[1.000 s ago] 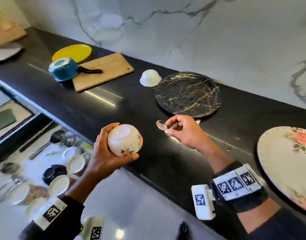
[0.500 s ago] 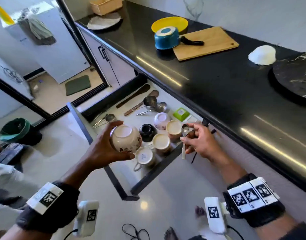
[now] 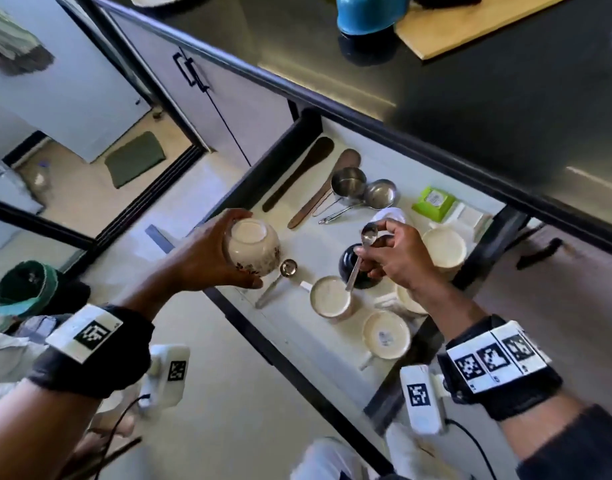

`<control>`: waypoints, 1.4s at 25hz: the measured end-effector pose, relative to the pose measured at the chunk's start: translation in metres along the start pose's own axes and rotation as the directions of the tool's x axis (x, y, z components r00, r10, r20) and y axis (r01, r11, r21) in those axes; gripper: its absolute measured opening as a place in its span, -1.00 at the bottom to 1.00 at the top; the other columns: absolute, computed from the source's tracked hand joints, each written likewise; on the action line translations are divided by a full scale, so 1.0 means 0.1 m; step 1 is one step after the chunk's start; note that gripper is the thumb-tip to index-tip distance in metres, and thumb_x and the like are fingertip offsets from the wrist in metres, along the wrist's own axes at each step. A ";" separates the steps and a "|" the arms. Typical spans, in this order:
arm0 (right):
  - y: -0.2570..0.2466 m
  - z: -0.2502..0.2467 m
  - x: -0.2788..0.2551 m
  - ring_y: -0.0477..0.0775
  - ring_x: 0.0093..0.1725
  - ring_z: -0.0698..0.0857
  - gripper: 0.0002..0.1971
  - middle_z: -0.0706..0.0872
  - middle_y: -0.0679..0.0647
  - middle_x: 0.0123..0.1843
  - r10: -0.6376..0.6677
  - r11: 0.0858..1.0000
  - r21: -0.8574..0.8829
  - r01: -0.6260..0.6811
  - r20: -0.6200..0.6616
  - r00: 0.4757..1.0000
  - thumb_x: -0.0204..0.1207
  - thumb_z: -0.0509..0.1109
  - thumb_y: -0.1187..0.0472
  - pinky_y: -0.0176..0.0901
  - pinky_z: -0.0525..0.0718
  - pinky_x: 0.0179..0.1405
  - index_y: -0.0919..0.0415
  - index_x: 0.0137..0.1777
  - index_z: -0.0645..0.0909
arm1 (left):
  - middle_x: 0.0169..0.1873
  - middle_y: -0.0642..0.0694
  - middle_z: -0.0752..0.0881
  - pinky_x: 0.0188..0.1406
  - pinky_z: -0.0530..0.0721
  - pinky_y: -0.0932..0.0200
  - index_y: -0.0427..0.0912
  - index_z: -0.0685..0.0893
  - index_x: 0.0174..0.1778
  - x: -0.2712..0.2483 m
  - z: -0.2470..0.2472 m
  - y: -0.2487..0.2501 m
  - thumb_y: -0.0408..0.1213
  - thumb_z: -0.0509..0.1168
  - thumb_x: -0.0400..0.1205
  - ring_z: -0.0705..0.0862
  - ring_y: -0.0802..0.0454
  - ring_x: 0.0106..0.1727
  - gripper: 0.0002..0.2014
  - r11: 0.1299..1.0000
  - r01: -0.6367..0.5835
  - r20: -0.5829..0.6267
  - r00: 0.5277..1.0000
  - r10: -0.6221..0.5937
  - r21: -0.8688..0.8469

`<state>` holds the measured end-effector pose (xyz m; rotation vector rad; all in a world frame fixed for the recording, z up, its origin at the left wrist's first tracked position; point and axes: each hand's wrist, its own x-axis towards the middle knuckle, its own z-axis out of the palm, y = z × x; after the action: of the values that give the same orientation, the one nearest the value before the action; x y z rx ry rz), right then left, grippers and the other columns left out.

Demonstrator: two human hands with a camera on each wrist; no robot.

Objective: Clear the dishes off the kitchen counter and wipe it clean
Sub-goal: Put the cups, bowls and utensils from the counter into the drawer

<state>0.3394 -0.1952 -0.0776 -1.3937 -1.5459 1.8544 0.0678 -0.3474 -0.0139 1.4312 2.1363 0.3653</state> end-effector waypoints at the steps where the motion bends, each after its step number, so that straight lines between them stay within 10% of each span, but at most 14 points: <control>1: -0.03 0.11 0.01 0.22 -0.34 0.72 -0.73 0.75 0.30 -0.16 0.009 1.000 0.000 -0.009 -0.014 1.000 0.44 0.55 0.41 -0.16 0.66 -0.52 0.18 0.07 0.62 | 0.29 0.10 0.60 0.29 0.58 0.00 0.17 0.38 0.48 0.12 -0.06 -0.10 0.37 0.58 -0.02 0.57 0.05 0.29 0.10 1.000 -0.007 0.034 0.999 0.007 -0.002; 9: -0.05 0.81 0.23 0.06 -0.45 0.79 -0.89 0.80 0.11 -0.40 0.135 0.960 -0.241 -0.141 -0.042 0.990 0.45 0.46 0.29 -0.17 0.63 -0.46 0.13 -0.25 0.60 | 0.15 0.32 0.51 0.07 0.48 0.39 0.19 0.35 0.44 1.08 -0.27 -0.53 -0.07 0.72 0.20 0.53 0.30 0.14 -0.06 0.973 -0.227 0.433 0.882 0.184 0.048; 16: -0.17 1.37 0.51 -0.13 -0.40 0.73 -0.95 0.82 0.02 -0.29 0.249 0.767 -0.549 -0.332 -0.221 0.943 0.39 0.59 0.24 -0.45 0.57 -0.48 0.19 -0.22 0.79 | 0.32 0.08 0.51 0.23 0.64 0.01 0.08 0.29 0.51 1.86 -0.52 -1.02 0.16 0.70 0.12 0.53 0.06 0.28 0.08 0.865 -0.501 0.612 0.686 0.393 0.007; 22: -0.04 1.72 0.78 0.19 0.03 0.77 -0.87 0.82 0.14 -0.05 0.304 0.577 -0.716 -0.394 -0.260 0.916 0.35 0.52 0.30 0.04 0.74 0.03 0.19 -0.10 0.77 | 0.39 -0.04 0.53 0.34 0.57 0.00 -0.02 0.27 0.55 2.15 -0.35 -1.15 -0.02 0.71 0.20 0.49 0.04 0.33 0.05 0.810 -0.585 0.699 0.567 0.436 -0.030; 27: -0.02 1.84 0.89 0.19 0.05 0.75 -0.81 0.80 0.11 -0.05 0.290 0.420 -0.817 -0.396 -0.293 0.911 0.30 0.53 0.36 -0.04 0.68 0.02 0.05 -0.27 0.63 | 0.39 -0.04 0.51 0.39 0.55 -0.08 -0.01 0.25 0.55 2.27 -0.24 -1.12 -0.04 0.72 0.20 0.49 -0.01 0.37 0.07 0.819 -0.572 0.722 0.543 0.430 -0.057; 35: 0.13 1.91 0.92 0.19 0.23 0.68 -0.72 0.72 0.14 0.19 0.374 0.209 -0.876 -0.435 -0.339 0.863 0.49 0.40 0.28 -0.04 0.48 0.08 0.18 0.20 0.56 | 0.45 -0.07 0.48 0.35 0.54 0.00 -0.06 0.24 0.56 2.36 -0.12 -1.11 -0.04 0.72 0.19 0.49 -0.06 0.39 0.08 0.793 -0.608 0.727 0.525 0.442 -0.043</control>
<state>0.1424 -0.2326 -0.1460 -2.5293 -2.6223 0.9009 -0.0933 -0.1750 -0.1265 1.9429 1.0891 -0.2232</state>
